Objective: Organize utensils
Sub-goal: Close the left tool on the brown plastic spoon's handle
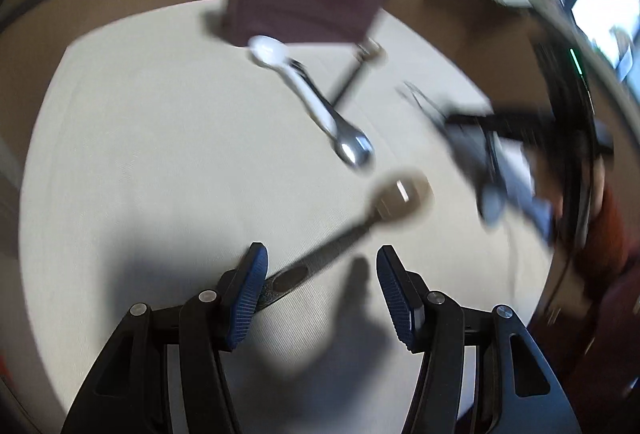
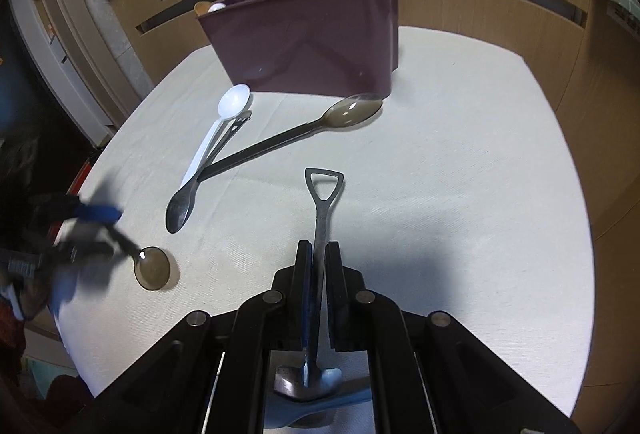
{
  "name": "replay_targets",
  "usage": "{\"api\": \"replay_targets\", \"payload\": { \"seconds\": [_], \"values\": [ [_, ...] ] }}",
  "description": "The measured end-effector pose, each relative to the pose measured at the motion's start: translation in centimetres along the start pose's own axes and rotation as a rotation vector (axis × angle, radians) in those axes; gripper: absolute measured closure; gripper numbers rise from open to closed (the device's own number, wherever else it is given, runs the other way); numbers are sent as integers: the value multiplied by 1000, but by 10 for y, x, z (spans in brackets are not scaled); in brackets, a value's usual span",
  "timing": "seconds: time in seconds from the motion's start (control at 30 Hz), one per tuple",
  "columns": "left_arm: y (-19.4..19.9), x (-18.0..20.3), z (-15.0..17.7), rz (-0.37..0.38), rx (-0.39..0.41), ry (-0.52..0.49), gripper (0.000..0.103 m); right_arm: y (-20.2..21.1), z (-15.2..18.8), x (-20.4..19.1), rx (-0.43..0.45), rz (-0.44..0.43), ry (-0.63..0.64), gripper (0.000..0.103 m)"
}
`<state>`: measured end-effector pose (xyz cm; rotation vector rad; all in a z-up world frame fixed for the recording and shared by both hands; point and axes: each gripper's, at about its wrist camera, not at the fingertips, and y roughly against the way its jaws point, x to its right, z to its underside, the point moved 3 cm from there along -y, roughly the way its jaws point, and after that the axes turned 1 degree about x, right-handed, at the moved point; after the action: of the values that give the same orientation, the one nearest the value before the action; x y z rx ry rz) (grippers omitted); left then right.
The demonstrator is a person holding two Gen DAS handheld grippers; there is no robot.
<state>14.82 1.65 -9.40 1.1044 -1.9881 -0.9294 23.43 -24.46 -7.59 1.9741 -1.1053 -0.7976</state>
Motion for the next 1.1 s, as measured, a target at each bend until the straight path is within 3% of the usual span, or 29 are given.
{"api": "replay_targets", "payload": {
  "seconds": [0.13,0.27,0.47,0.6,0.73,0.87,1.1],
  "values": [
    [-10,34,3,-123,-20,-189,43,-2,2,-5,-6,-6,7,98],
    [-26,50,-19,-81,-11,-220,43,4,4,-5,5,1,10,98],
    [-36,41,-45,-137,14,-140,43,9,15,-2,-30,-3,38,95],
    [-26,13,-43,-202,49,-13,43,24,24,5,-2,-26,46,95],
    [-20,-9,-40,-171,86,95,43,25,23,5,-6,-16,61,93],
    [-18,2,-34,-121,86,63,43,7,12,-3,-34,-21,45,93],
    [-25,12,-34,-164,86,-9,43,-16,-7,-16,-29,52,64,92]
  ]
}}
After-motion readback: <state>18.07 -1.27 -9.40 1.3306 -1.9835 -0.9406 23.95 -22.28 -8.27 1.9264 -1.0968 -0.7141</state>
